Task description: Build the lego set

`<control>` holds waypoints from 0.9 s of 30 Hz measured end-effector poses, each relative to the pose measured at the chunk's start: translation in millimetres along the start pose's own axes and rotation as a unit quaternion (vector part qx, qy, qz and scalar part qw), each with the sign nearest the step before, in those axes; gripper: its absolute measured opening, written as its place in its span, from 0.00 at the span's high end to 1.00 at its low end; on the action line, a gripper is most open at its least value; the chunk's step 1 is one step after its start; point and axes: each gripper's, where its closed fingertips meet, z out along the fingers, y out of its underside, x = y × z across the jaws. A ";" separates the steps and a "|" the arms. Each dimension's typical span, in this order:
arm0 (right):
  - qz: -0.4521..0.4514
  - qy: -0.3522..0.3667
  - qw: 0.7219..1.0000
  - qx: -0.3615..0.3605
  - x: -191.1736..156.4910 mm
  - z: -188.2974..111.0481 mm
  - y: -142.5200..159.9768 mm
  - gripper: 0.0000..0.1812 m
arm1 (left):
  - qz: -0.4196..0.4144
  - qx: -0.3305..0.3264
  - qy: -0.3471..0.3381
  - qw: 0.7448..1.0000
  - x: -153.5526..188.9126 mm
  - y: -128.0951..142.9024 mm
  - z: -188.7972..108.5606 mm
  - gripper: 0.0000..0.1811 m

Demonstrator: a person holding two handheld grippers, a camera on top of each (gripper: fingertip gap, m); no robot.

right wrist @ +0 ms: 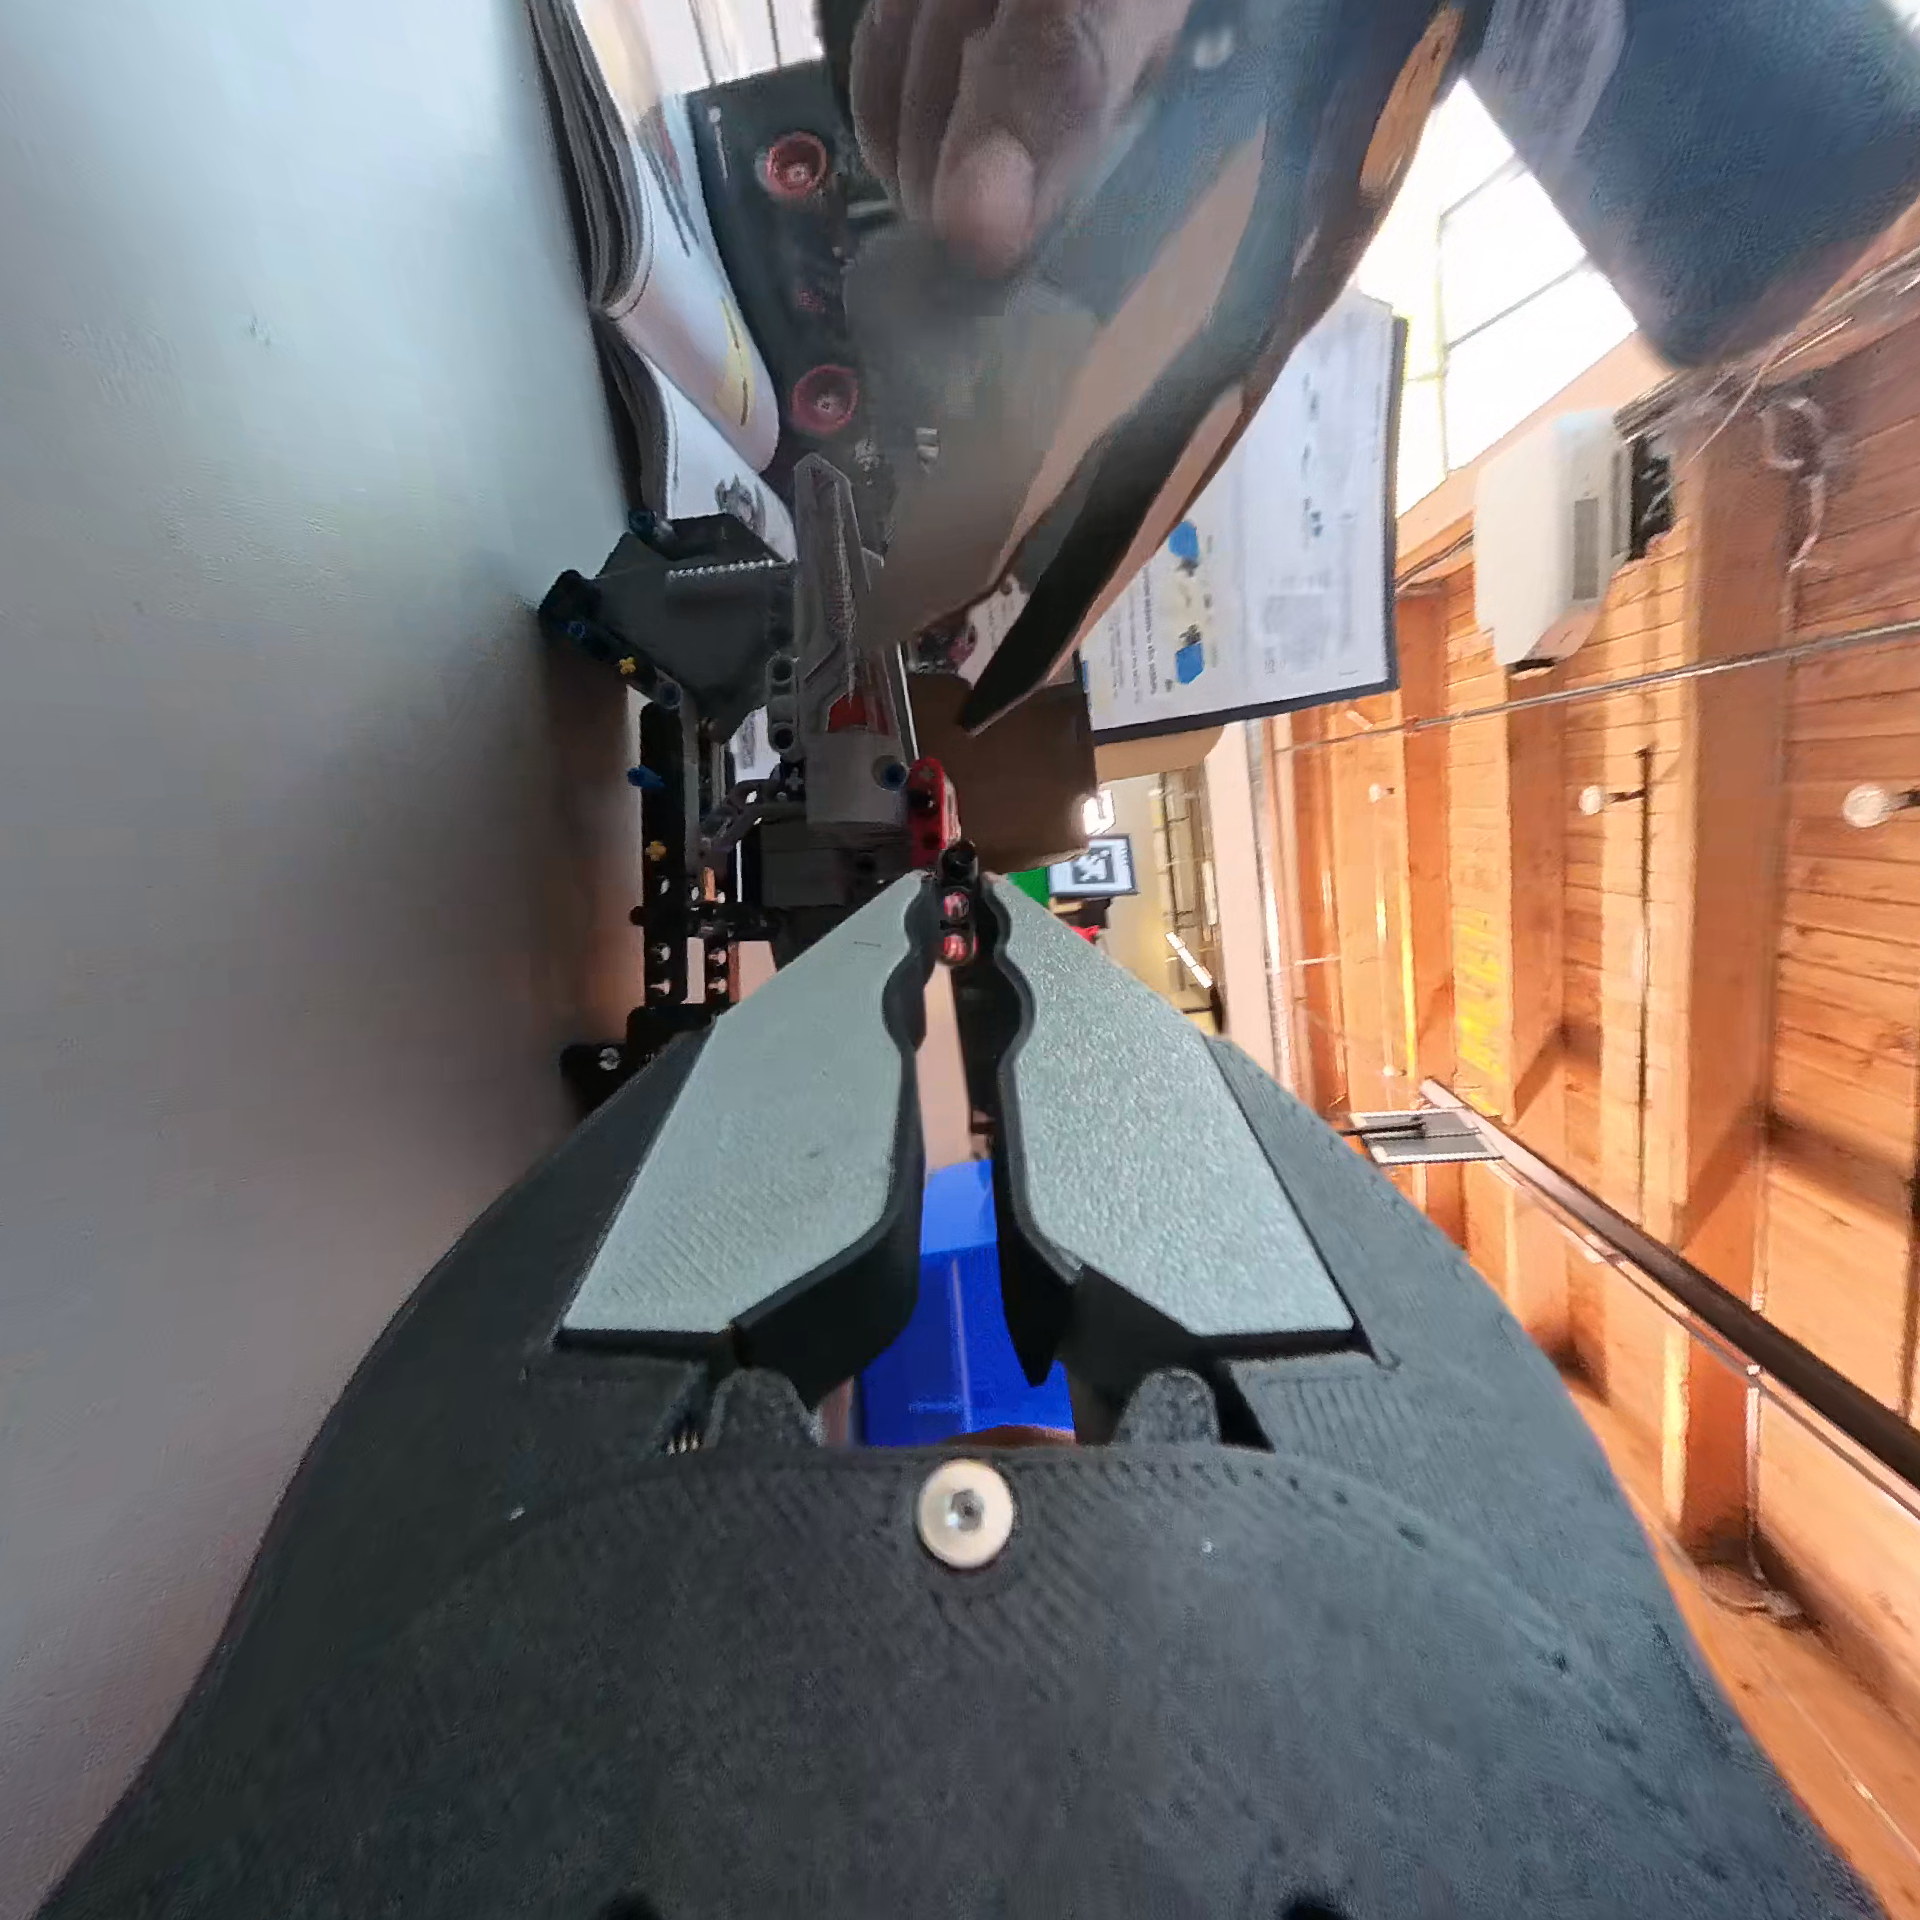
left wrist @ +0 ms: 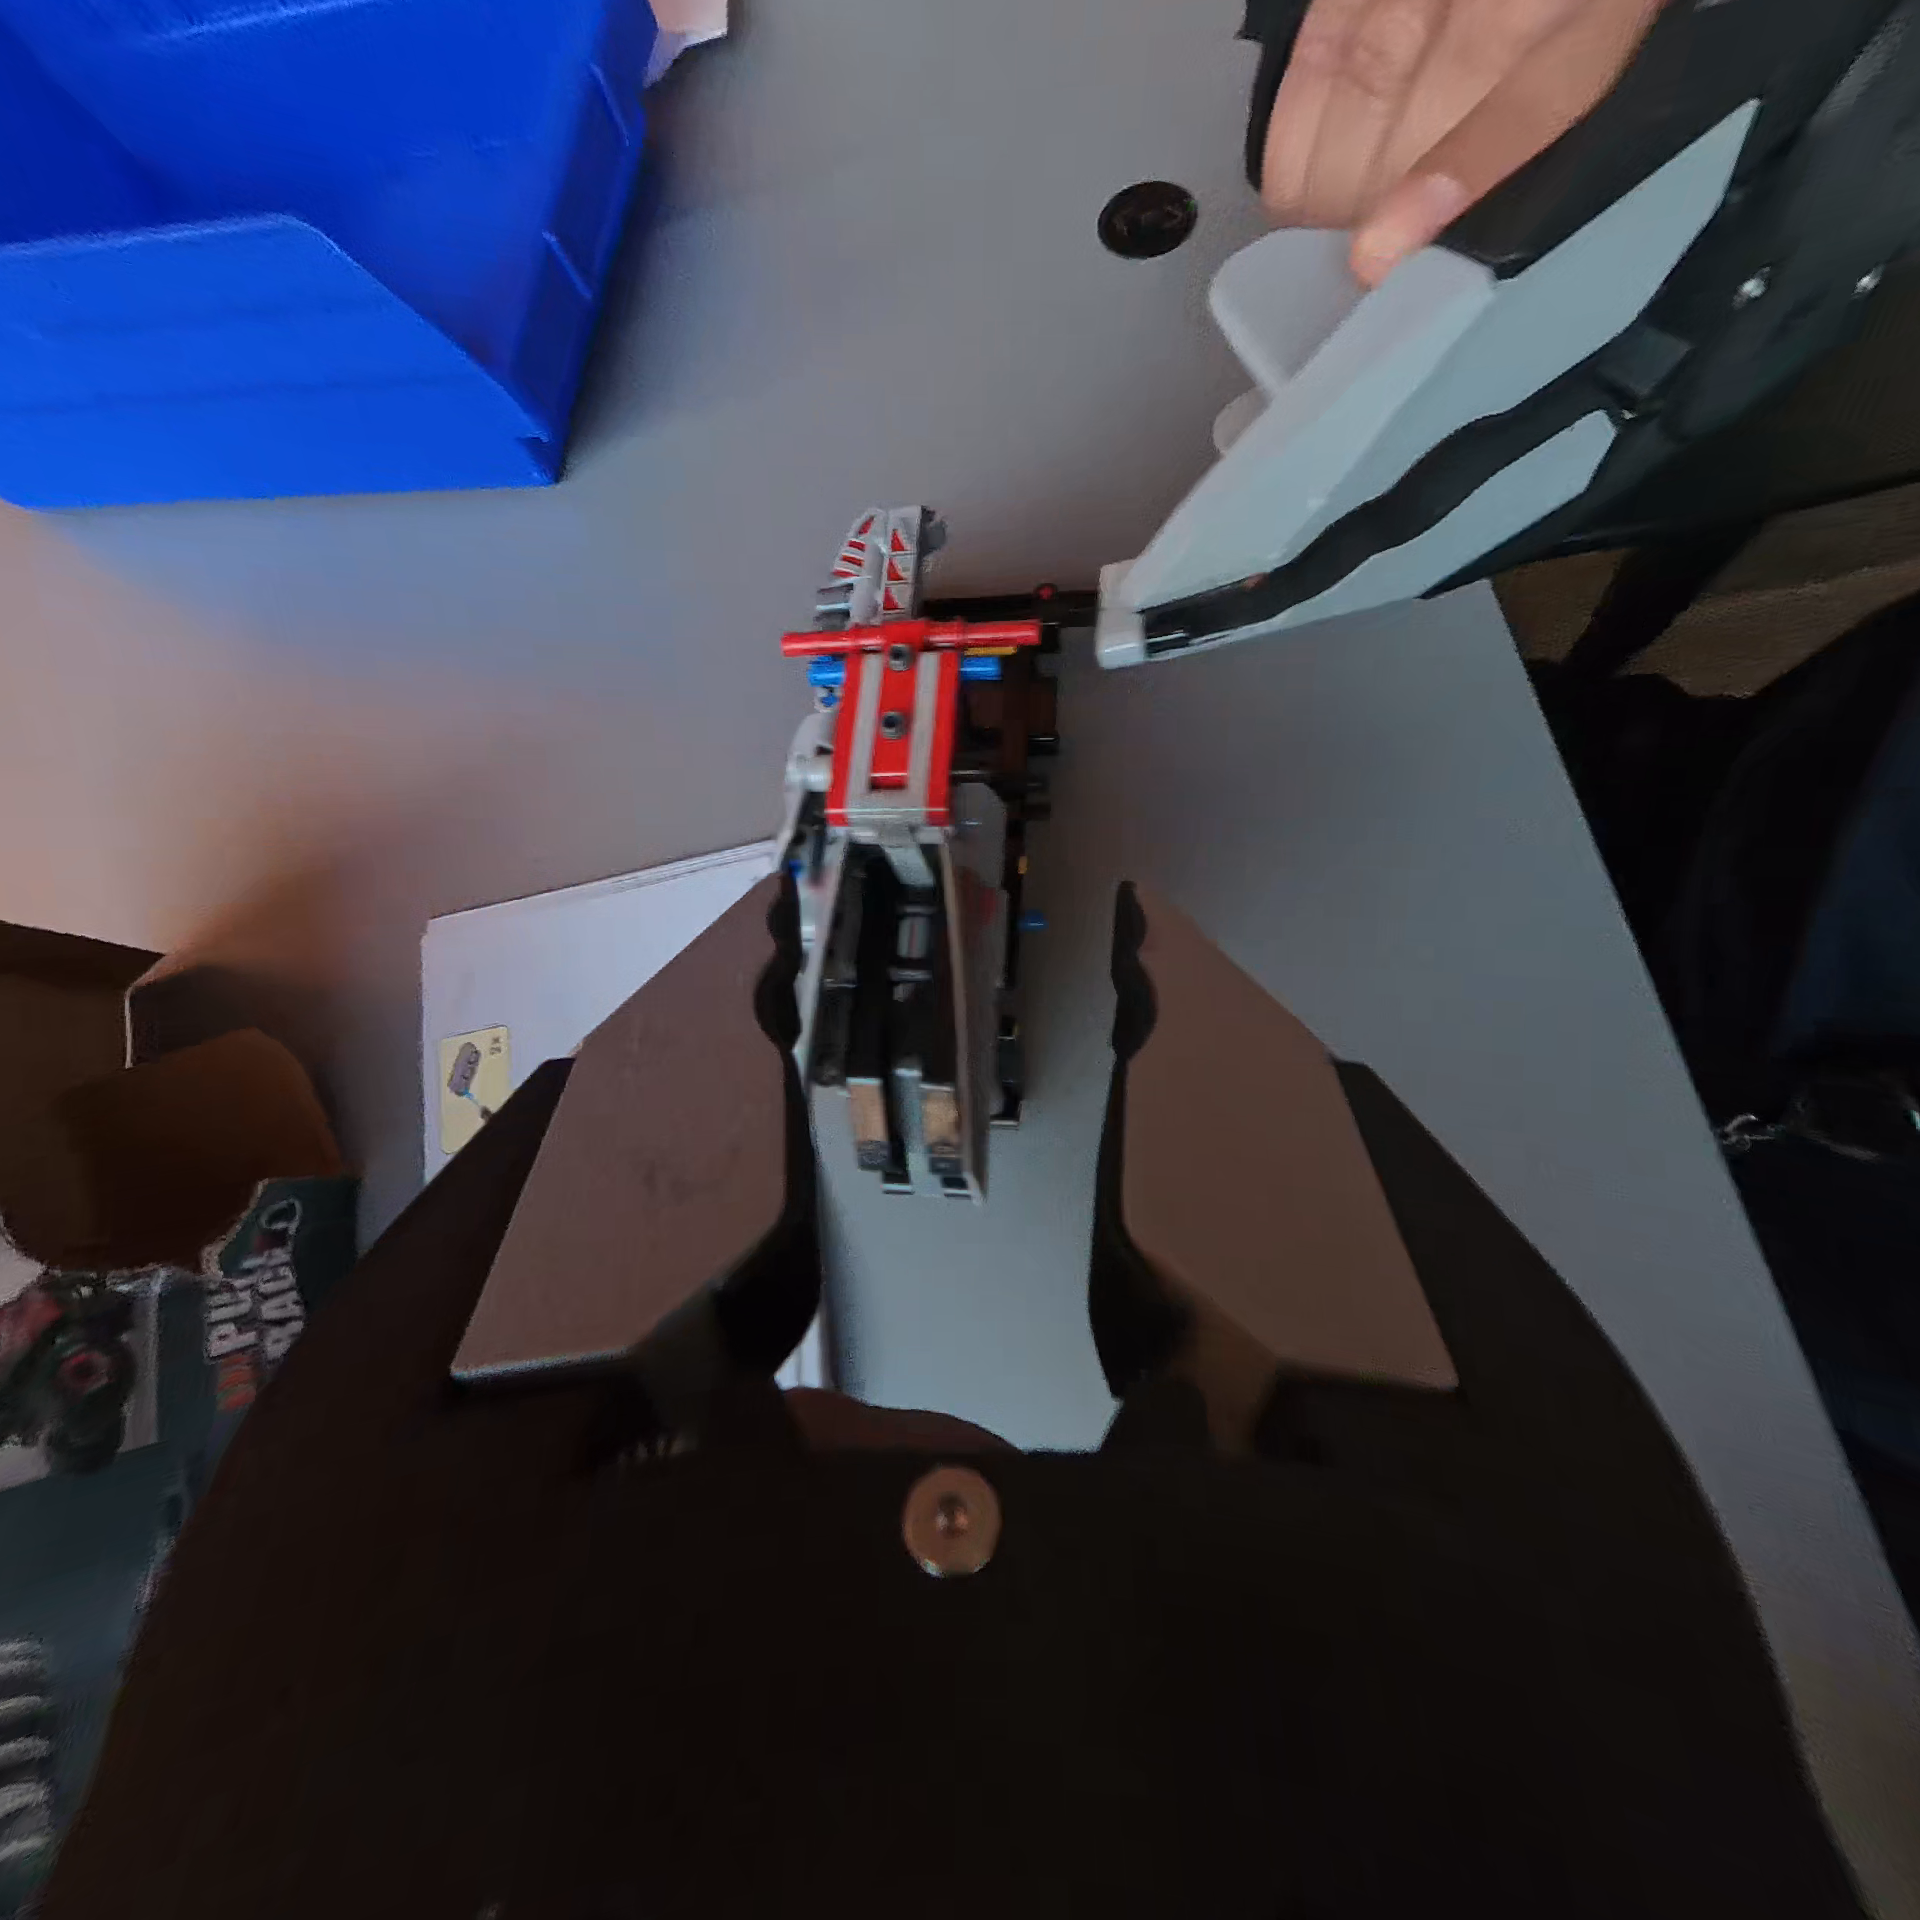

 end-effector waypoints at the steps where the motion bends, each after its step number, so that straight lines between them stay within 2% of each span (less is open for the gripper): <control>1: -0.006 0.010 1.000 0.005 1.2 0.0 -0.6 0.98 | 0.002 0.000 -0.001 1.000 -7.0 0.2 0.8 0.67; 9: -0.027 0.059 0.997 0.040 4.3 -1.6 -2.8 0.98 | 0.023 0.001 -0.008 1.000 -32.6 2.4 -11.0 0.57; 12: -0.021 0.070 0.996 0.050 4.0 0.0 -2.6 0.98 | -0.017 0.034 -0.021 0.999 -44.2 -1.8 -25.9 0.58; 16: -0.006 0.097 0.994 0.056 11.6 -0.5 -1.2 0.98 | -0.088 0.023 -0.082 0.992 -73.8 7.2 -48.7 0.58; 20: 0.021 0.082 0.994 0.063 11.2 0.4 1.8 0.98 | -0.154 0.081 -0.070 0.982 -81.7 -9.5 -63.2 0.61; 27: 0.018 0.075 0.995 0.056 6.4 3.7 0.9 0.98 | -0.162 0.059 -0.088 0.981 -84.0 -6.6 -69.6 0.63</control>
